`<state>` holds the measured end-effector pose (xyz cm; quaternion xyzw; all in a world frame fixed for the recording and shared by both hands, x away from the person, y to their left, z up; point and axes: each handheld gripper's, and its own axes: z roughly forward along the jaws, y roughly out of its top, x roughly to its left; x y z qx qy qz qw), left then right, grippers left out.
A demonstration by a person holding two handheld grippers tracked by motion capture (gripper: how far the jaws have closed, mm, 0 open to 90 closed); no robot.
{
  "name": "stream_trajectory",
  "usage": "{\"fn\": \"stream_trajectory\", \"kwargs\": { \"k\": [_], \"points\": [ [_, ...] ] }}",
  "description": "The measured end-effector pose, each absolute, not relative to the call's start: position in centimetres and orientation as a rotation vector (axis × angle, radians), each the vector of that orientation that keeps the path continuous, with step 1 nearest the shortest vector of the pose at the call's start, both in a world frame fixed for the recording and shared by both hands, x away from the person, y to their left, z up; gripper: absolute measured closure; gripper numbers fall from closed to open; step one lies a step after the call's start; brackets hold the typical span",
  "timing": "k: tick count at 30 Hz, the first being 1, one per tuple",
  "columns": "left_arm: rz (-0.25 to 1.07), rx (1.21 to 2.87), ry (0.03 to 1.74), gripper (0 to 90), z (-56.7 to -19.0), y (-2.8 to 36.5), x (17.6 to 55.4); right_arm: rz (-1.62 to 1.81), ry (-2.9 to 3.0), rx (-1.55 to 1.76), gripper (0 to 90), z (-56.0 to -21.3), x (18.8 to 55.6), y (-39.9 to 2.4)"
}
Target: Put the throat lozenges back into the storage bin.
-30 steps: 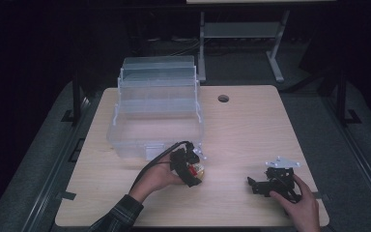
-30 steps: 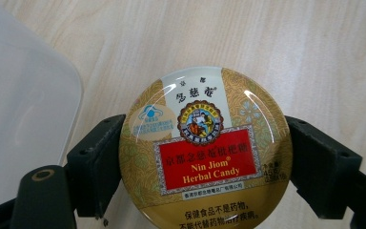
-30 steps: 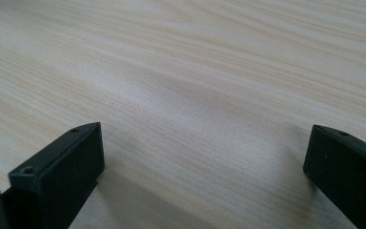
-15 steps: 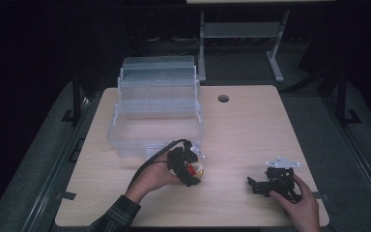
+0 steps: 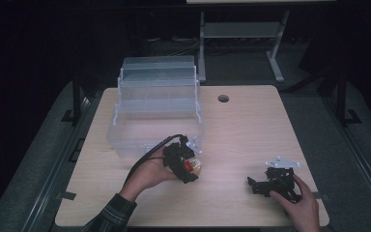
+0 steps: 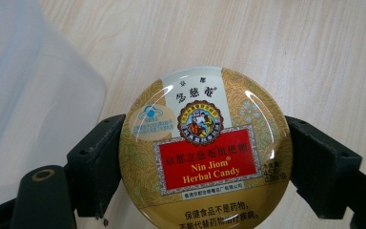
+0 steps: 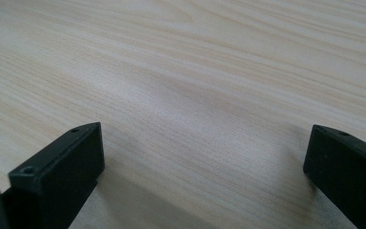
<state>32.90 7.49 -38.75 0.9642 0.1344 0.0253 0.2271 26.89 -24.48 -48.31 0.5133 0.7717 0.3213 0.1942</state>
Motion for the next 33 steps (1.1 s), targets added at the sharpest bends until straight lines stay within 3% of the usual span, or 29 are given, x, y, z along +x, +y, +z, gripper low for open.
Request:
{"fn": "stream_trajectory", "kwargs": {
  "k": [33],
  "points": [
    [0.103, 2.632, 0.398, 19.7, -34.6, 8.6, 34.2, 0.902, 2.161, 1.439, 0.0, -48.3, 26.9, -24.5]
  ]
}}
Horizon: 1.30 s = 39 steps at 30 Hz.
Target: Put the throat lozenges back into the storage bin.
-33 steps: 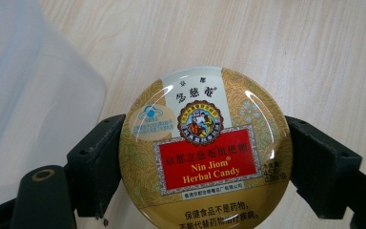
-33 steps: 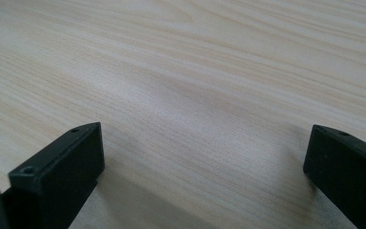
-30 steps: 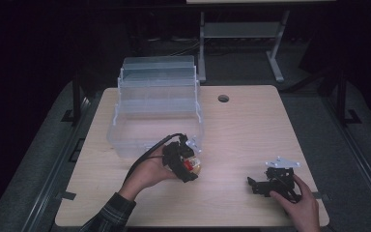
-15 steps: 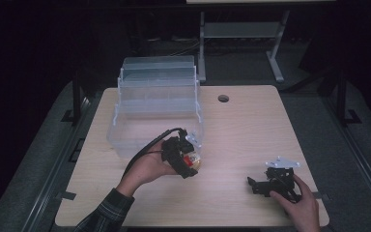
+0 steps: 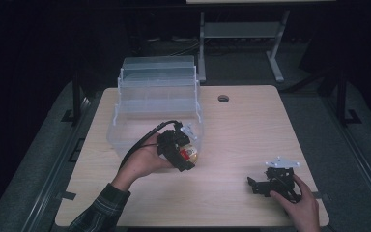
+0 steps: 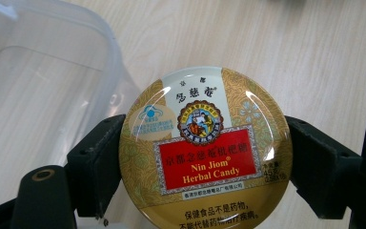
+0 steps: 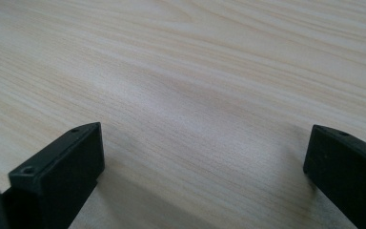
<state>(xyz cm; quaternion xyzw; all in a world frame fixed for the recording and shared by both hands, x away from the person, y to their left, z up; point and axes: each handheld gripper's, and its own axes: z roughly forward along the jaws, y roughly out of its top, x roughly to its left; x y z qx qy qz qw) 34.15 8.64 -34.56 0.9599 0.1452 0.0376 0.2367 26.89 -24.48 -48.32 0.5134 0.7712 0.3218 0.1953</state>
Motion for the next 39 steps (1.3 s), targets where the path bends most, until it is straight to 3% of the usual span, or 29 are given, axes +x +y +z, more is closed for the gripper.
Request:
{"fn": "stream_trajectory", "kwargs": {
  "k": [39],
  "points": [
    [0.206, 2.536, 0.664, 19.7, -32.2, 15.2, 37.6, 0.901, 2.163, 1.441, 0.0, -48.3, 26.9, -24.5]
  ]
}}
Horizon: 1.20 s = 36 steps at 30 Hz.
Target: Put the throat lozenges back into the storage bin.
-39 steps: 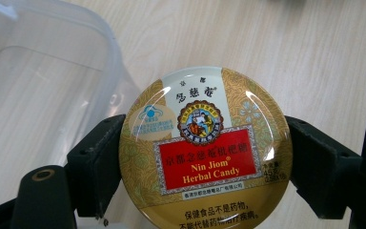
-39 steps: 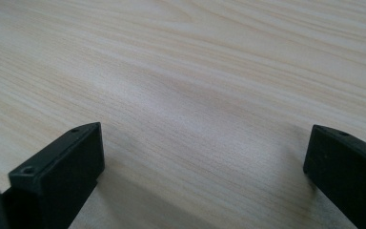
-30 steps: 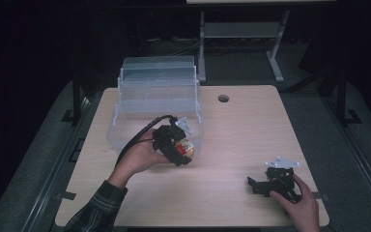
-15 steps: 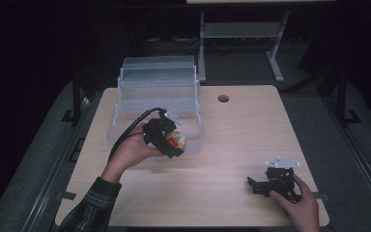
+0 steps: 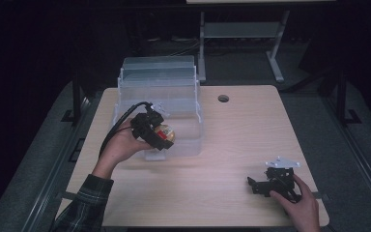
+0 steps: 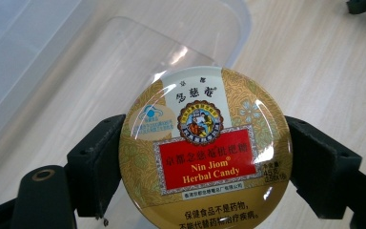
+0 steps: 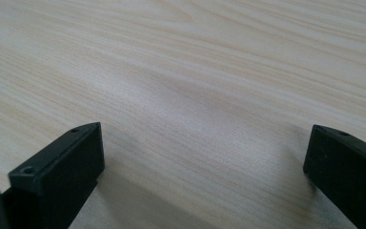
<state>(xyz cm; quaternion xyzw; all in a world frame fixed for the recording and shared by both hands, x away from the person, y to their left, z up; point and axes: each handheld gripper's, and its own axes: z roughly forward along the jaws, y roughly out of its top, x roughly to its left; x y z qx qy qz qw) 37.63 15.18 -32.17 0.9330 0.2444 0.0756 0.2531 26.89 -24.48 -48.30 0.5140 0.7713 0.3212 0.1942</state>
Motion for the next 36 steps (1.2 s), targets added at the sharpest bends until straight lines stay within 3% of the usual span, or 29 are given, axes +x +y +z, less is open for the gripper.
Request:
{"fn": "stream_trajectory", "kwargs": {
  "k": [36],
  "points": [
    [0.300, 2.493, 0.893, 19.7, -32.4, 21.9, 39.6, 0.900, 2.162, 1.440, 0.0, -48.3, 26.9, -24.5]
  ]
}}
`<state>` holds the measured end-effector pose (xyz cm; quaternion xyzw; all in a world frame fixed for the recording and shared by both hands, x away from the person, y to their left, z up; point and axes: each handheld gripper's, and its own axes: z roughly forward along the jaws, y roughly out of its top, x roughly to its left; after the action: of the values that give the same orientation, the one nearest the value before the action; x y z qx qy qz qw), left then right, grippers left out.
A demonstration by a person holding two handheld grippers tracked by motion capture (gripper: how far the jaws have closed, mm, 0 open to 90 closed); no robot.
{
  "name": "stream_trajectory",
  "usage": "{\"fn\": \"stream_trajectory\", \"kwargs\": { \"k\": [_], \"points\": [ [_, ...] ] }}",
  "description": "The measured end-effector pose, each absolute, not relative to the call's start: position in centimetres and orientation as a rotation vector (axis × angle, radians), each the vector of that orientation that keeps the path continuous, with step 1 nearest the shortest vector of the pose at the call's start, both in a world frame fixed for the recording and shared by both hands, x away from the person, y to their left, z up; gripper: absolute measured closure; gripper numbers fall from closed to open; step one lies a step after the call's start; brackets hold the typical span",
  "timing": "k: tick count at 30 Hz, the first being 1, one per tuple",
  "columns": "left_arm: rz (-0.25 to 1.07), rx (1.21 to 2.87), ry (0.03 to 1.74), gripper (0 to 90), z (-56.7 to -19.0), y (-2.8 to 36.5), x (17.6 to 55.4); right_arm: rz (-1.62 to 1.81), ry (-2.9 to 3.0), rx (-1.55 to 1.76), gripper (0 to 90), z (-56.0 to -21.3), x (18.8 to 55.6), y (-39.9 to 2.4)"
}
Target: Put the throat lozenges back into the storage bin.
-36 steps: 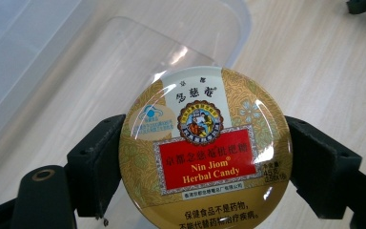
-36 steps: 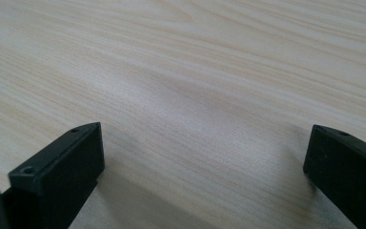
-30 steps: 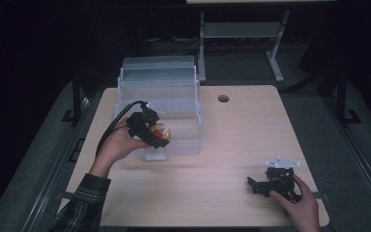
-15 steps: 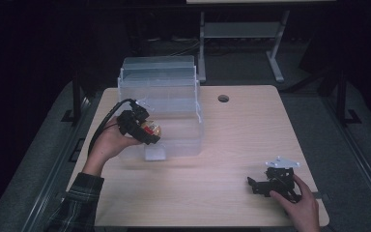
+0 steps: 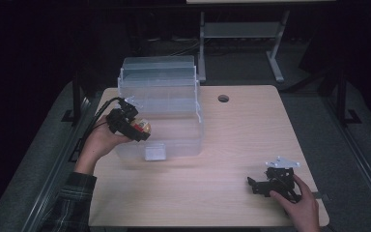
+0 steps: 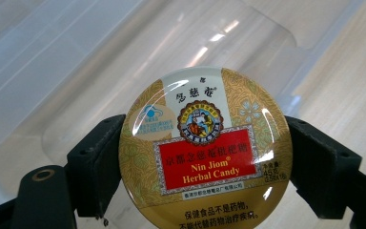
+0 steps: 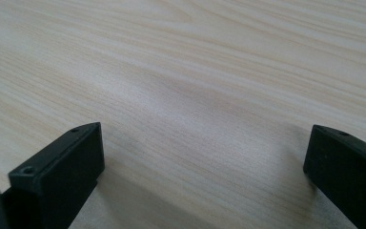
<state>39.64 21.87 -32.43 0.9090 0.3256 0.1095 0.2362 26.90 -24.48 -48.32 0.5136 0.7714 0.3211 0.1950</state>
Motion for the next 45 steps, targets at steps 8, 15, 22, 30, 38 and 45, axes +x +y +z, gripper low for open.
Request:
{"fn": "stream_trajectory", "kwargs": {
  "k": [8, 15, 22, 30, 38, 45],
  "points": [
    [0.332, 2.482, 0.945, 19.7, -32.5, 23.3, 40.1, 0.899, 2.163, 1.439, 0.0, -48.3, 26.9, -24.5],
    [0.352, 2.472, 1.003, 19.7, -33.1, 24.6, 40.5, 0.899, 2.163, 1.439, 0.0, -48.3, 26.9, -24.5],
    [0.357, 2.470, 1.046, 19.6, -33.4, 26.0, 40.8, 0.899, 2.162, 1.439, 0.0, -48.3, 26.9, -24.5],
    [0.363, 2.467, 1.085, 19.6, -34.1, 27.3, 41.1, 0.899, 2.163, 1.439, 0.0, -48.3, 26.9, -24.5],
    [0.352, 2.463, 1.104, 19.5, -34.6, 27.9, 41.2, 0.899, 2.162, 1.440, 0.0, -48.3, 26.9, -24.5],
    [0.352, 2.464, 1.101, 19.4, -34.7, 27.9, 41.2, 0.899, 2.163, 1.439, 0.0, -48.3, 26.9, -24.5]
  ]
}}
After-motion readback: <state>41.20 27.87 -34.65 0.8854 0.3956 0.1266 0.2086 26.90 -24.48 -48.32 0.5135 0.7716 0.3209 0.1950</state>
